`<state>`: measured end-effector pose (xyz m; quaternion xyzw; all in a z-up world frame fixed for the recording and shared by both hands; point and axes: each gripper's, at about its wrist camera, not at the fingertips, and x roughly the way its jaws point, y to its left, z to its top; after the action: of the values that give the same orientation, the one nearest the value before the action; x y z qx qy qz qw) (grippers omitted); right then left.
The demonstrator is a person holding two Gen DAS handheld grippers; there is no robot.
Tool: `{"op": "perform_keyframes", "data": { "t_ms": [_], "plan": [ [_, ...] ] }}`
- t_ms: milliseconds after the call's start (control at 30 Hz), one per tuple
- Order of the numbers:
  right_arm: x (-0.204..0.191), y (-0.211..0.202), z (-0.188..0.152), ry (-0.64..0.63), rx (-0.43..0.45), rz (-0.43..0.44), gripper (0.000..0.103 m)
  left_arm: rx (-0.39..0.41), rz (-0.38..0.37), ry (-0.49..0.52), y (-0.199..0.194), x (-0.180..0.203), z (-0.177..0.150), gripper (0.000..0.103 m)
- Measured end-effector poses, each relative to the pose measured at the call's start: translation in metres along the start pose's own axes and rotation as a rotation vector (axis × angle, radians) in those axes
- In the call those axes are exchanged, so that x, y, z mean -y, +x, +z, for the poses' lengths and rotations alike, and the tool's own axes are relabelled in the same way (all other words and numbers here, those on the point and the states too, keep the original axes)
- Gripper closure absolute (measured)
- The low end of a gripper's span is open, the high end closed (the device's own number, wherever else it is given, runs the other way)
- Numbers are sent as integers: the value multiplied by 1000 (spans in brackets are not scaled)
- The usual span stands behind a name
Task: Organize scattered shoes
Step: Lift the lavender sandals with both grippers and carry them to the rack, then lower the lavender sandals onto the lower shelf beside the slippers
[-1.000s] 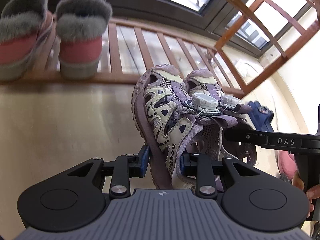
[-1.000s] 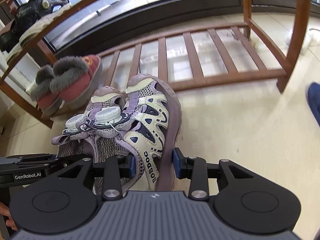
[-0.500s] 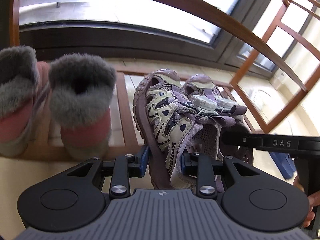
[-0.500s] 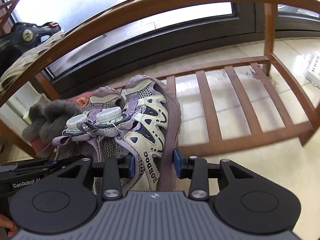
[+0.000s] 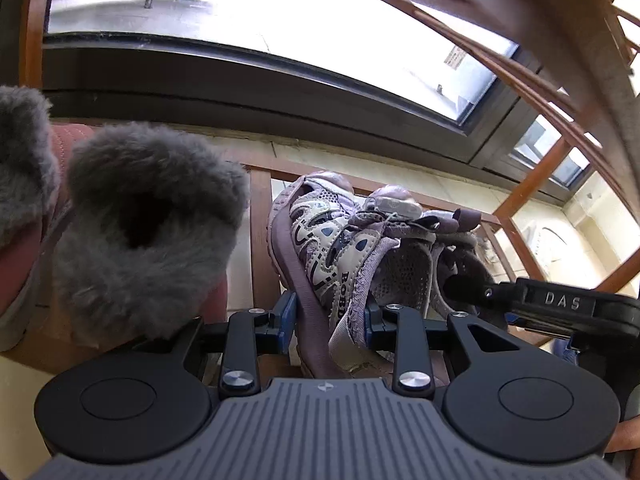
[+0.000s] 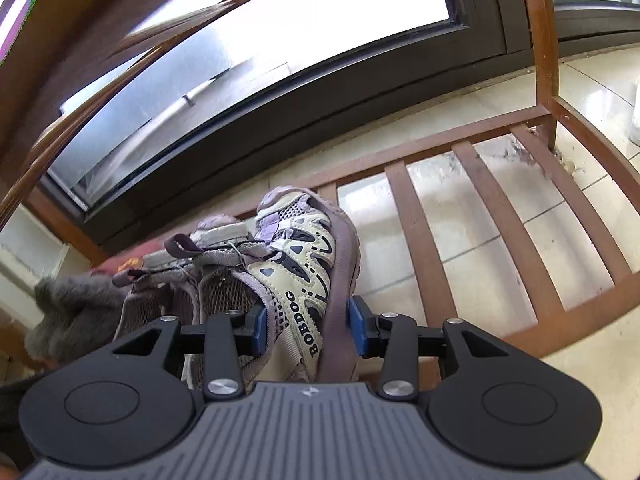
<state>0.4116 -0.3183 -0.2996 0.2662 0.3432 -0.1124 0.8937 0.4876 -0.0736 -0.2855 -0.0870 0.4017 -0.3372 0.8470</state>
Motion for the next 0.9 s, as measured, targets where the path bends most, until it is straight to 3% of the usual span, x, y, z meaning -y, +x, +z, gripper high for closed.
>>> {"op": "perform_keyframes", "data": {
  "t_ms": [200,400,667,900],
  "plan": [
    [9,12,-5,31,14,0,51,-5,45,-10,19,4,4,69],
    [11,10,-6,39,32,13,49,-5,45,-21,20,4,5,65],
    [11,0,-8,37,31,-7,45,-6,35,-38,11,10,5,39],
    [10,-19,-8,29,31,-33,43,-11,61,-50,2,11,2,38]
  ]
}}
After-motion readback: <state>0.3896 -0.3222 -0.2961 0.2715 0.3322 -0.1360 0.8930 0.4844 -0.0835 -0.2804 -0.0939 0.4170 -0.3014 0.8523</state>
